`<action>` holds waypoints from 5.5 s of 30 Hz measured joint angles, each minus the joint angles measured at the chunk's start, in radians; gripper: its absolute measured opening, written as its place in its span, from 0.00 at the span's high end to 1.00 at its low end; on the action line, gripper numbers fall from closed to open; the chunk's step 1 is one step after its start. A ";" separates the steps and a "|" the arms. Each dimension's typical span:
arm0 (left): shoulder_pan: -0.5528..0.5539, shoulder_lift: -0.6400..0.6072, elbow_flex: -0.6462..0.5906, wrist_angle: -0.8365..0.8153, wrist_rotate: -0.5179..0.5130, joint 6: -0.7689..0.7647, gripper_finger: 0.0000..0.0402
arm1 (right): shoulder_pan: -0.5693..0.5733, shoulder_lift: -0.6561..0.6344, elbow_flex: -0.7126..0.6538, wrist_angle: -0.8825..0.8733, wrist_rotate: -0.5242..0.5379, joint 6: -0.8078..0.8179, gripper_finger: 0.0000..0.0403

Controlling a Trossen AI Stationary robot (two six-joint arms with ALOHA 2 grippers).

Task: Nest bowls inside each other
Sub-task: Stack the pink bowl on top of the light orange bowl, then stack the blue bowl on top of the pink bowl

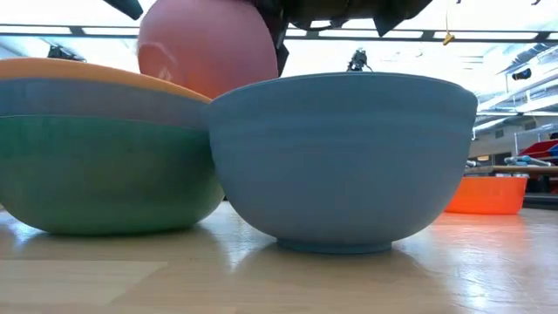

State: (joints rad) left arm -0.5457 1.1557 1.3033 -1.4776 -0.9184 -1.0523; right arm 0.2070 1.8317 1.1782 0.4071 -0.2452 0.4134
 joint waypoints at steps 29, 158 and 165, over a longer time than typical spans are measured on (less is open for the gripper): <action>0.000 0.000 0.000 0.009 0.003 0.000 0.74 | -0.010 -0.134 0.001 -0.822 0.024 0.056 0.78; 0.000 0.000 0.000 0.015 0.018 -0.001 0.74 | -0.102 0.116 0.248 -0.394 0.118 -0.110 0.71; 0.000 0.000 0.000 0.015 0.018 -0.001 0.74 | -0.100 0.116 0.353 -0.617 0.190 -0.162 0.71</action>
State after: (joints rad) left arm -0.5453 1.1557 1.3033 -1.4624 -0.9009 -1.0531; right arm 0.1074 1.9476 1.5310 -0.2095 -0.0555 0.2514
